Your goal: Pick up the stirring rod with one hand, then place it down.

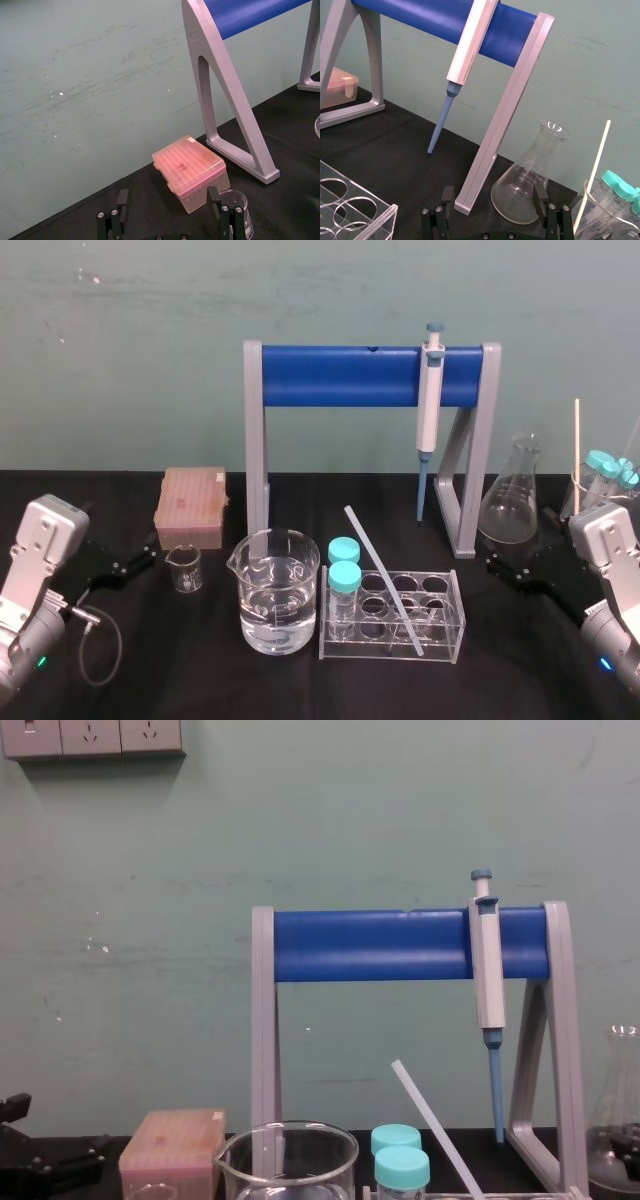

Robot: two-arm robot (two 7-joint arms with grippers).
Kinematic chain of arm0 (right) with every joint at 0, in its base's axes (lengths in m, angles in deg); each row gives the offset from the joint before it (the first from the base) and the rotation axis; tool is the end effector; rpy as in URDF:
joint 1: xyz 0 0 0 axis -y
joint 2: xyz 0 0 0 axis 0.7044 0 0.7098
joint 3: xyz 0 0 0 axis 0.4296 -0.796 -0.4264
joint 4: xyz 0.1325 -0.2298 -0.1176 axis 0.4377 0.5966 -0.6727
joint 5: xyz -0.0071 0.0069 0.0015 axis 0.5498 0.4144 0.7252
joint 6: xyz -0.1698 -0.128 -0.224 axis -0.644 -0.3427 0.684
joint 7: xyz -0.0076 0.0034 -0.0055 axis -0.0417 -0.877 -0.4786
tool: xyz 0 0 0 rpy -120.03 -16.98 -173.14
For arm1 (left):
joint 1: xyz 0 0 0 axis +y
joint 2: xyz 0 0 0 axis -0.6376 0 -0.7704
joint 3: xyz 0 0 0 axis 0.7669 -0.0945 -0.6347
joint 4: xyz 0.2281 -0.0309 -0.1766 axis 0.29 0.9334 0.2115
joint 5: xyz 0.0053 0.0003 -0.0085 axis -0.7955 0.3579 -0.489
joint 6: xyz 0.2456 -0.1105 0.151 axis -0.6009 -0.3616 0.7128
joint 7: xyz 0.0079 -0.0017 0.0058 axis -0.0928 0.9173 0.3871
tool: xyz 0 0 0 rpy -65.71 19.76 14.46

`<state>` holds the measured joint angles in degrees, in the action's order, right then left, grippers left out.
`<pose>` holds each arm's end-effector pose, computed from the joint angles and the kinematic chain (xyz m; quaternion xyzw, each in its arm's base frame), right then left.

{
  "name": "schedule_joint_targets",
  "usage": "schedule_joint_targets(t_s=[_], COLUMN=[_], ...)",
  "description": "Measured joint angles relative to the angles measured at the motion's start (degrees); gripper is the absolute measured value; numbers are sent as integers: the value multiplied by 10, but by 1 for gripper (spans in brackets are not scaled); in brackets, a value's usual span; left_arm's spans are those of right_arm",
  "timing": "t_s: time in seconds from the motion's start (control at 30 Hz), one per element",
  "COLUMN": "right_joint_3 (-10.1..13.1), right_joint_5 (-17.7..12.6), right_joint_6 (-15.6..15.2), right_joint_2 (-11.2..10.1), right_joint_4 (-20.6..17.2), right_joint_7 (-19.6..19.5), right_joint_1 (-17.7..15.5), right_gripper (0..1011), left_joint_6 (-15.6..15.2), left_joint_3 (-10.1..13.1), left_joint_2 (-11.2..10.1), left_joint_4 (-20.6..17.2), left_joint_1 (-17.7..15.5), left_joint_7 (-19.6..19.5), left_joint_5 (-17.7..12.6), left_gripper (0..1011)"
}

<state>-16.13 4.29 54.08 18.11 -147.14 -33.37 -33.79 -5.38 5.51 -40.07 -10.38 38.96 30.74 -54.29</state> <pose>0.3580 -0.0826 -0.3024 -0.1415 -0.1323 -0.5799 0.7913 0.3579 0.0827 -0.3023 0.1416 -0.1325 0.5799 0.7913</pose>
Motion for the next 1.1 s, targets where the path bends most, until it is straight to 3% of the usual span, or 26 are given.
schedule_joint_targets(t_s=[0.57, 0.67, 0.83, 0.97, 1.07, 1.1], right_joint_3=[1, 8, 23, 35, 38, 38], right_joint_5=[0, -8, -51, -113, -150, -150], right_joint_6=[0, 0, -11, -36, -61, -61], right_joint_2=[0, 0, -6, -10, -9, -9], right_joint_4=[0, -2, -20, -46, -61, -61], right_joint_7=[1, 17, 72, 150, 197, 197], right_joint_1=[0, 0, 2, 7, 11, 11], right_gripper=[1003, 1003, 1003, 1003, 1003, 1003], left_joint_6=[0, 0, 0, 0, 0, 0], left_joint_3=[0, 0, 0, 0, 0, 0], left_joint_2=[0, 0, 0, 0, 0, 0], left_joint_4=[0, 0, 0, 0, 0, 0], left_joint_1=[0, 0, 0, 0, 0, 0], left_joint_7=[0, 0, 0, 0, 0, 0], left_joint_5=[0, 0, 0, 0, 0, 0], left_gripper=[1000, 1000, 1000, 1000, 1000, 1000])
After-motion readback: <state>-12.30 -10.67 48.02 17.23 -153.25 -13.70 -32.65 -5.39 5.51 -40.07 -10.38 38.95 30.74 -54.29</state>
